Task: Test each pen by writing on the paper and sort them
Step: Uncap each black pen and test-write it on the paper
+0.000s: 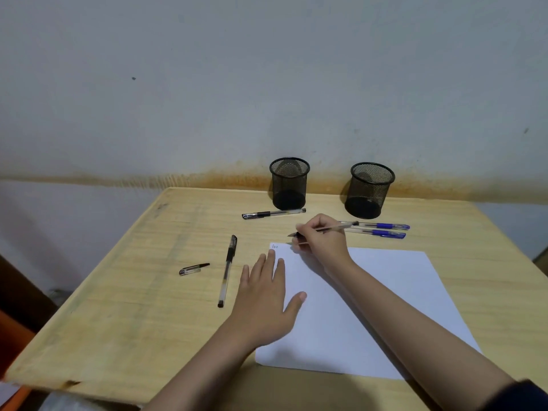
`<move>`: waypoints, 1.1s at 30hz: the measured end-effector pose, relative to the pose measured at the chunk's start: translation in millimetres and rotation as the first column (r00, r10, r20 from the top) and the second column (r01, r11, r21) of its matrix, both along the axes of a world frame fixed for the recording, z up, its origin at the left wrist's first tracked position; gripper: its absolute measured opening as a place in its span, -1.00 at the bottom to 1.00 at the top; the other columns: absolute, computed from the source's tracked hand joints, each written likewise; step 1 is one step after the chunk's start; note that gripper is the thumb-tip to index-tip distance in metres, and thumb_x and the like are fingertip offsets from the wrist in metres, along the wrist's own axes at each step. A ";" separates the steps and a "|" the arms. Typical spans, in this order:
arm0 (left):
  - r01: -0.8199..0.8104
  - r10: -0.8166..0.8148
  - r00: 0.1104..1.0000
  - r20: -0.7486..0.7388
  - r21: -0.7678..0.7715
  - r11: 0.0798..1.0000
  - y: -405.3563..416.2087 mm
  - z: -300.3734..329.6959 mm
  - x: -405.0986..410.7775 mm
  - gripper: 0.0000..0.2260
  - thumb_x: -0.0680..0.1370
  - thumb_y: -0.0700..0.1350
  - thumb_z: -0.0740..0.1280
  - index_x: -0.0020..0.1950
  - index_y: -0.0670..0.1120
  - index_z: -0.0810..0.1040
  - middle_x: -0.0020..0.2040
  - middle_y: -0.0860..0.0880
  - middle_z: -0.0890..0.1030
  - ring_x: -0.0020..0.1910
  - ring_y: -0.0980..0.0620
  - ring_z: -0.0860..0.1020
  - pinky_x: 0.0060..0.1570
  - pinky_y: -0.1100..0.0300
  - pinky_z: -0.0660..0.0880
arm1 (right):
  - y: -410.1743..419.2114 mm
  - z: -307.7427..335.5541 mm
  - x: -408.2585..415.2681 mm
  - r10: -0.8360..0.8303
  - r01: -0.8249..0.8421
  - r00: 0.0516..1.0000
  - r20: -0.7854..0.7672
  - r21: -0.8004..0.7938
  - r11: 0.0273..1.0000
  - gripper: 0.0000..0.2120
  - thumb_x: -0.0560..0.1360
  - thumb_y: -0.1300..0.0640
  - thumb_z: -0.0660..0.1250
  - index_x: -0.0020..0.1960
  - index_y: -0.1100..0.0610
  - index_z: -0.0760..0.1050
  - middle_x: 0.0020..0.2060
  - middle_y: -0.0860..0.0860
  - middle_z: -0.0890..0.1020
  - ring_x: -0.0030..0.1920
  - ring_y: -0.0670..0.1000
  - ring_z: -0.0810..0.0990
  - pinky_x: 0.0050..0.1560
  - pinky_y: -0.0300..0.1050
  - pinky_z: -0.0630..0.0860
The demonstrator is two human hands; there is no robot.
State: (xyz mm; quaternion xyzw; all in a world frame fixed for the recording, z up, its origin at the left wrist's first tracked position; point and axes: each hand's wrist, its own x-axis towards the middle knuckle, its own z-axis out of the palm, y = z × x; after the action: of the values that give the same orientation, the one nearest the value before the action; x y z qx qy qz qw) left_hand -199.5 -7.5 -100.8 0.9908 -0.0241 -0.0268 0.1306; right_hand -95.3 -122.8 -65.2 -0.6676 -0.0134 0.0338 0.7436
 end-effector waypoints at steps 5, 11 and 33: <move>0.000 -0.001 1.000 0.019 0.023 1.000 0.8 -2.9 2.6 -0.32 0.54 0.28 -0.09 0.53 -0.06 -0.18 0.55 -0.04 -0.26 0.51 -0.01 -0.30 0.45 -0.04 -0.28 | 12.7 -8.0 15.5 -0.030 0.045 0.996 0.085 -0.181 0.983 -0.77 0.41 0.28 0.45 -0.31 0.23 0.42 -0.41 0.28 0.60 -0.46 0.11 0.63 -0.40 -0.07 0.62; -0.003 0.003 1.000 -0.006 0.017 1.000 -0.8 -1.8 3.0 -0.33 0.54 0.26 -0.10 0.52 -0.05 -0.23 0.53 -0.03 -0.32 0.50 0.02 -0.34 0.46 -0.02 -0.29 | 14.2 -16.9 13.4 0.015 0.036 0.984 0.177 -0.280 0.959 -0.88 0.43 0.37 0.33 -0.24 0.37 0.41 -0.37 0.40 0.56 -0.53 -0.02 0.59 -0.48 -0.12 0.56; -0.013 0.014 1.000 -0.023 0.062 0.998 -2.5 0.0 4.9 -0.34 0.55 0.25 -0.11 0.52 -0.06 -0.22 0.53 -0.05 -0.32 0.51 -0.01 -0.32 0.45 -0.04 -0.26 | 17.4 -22.3 18.7 0.025 0.032 0.980 0.196 -0.285 0.958 -0.86 0.40 0.39 0.33 -0.29 0.31 0.39 -0.42 0.39 0.51 -0.54 -0.01 0.57 -0.49 -0.17 0.54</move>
State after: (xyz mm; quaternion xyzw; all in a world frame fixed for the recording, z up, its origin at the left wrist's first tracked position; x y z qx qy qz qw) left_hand -194.6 -9.9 -100.8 0.9941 -0.0149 -0.0384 0.1005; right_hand -76.7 -105.4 -87.6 -0.7683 -0.0809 -0.0323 0.6342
